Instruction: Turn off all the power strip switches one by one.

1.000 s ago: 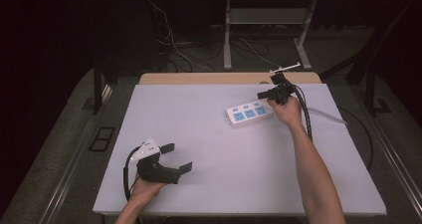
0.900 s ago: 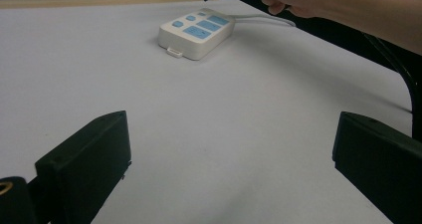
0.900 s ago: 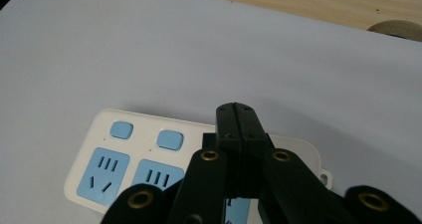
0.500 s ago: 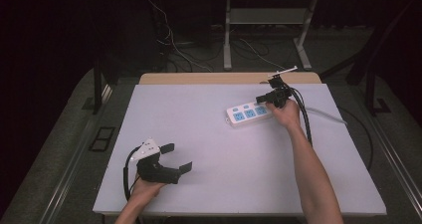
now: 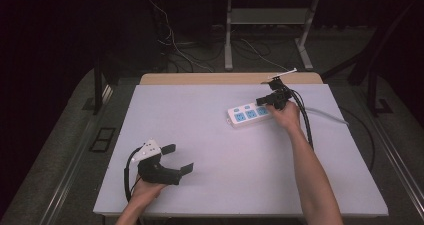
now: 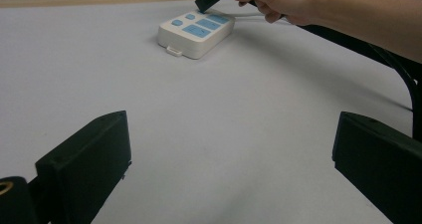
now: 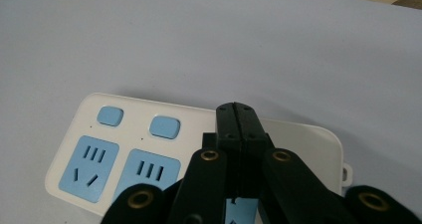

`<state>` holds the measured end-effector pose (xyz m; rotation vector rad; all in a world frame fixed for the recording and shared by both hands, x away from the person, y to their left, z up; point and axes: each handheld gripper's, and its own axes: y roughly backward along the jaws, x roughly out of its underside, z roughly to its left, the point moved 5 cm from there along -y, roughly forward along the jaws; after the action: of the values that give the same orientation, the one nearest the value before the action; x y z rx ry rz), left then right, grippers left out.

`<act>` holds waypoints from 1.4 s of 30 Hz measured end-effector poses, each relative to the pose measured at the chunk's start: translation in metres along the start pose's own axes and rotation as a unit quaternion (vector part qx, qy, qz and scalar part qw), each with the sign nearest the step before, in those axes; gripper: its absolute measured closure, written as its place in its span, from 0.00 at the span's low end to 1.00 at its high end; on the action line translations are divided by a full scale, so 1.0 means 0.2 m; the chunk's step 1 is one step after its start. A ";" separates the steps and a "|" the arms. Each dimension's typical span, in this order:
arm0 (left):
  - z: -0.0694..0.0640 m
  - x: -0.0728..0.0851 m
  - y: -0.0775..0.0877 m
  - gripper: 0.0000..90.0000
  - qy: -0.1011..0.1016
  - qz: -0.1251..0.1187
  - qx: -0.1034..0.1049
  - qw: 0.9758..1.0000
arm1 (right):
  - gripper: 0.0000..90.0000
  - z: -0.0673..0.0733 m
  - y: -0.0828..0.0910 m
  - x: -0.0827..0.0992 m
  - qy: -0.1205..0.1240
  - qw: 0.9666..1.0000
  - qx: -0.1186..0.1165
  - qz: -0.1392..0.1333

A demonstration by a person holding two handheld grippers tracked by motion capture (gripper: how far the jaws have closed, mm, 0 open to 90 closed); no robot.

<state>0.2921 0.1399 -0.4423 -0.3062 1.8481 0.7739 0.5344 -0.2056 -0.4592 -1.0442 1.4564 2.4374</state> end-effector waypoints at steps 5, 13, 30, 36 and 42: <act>0.00 0.00 0.00 0.00 -0.001 0.001 0.001 1.000 | 1.00 0.00 0.00 0.01 0.003 1.000 -0.003 -0.006; 0.00 0.00 0.00 0.00 -0.002 0.003 0.001 1.000 | 1.00 0.00 0.00 0.02 0.001 1.000 -0.008 -0.015; 0.00 0.00 0.00 0.00 -0.003 0.002 0.002 1.000 | 1.00 0.03 -0.03 0.02 -0.004 1.000 0.008 -0.029; 0.00 0.00 -0.01 0.00 -0.004 0.002 0.002 1.000 | 1.00 0.03 -0.03 0.02 0.005 0.999 0.009 -0.030; 0.00 0.00 0.00 0.00 -0.001 0.000 0.000 1.000 | 1.00 0.03 -0.03 0.01 0.013 1.000 0.010 -0.022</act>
<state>0.2927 0.1403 -0.4422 -0.3047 1.8457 0.7729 0.5334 -0.1976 -0.4628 -1.0952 1.4463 2.3822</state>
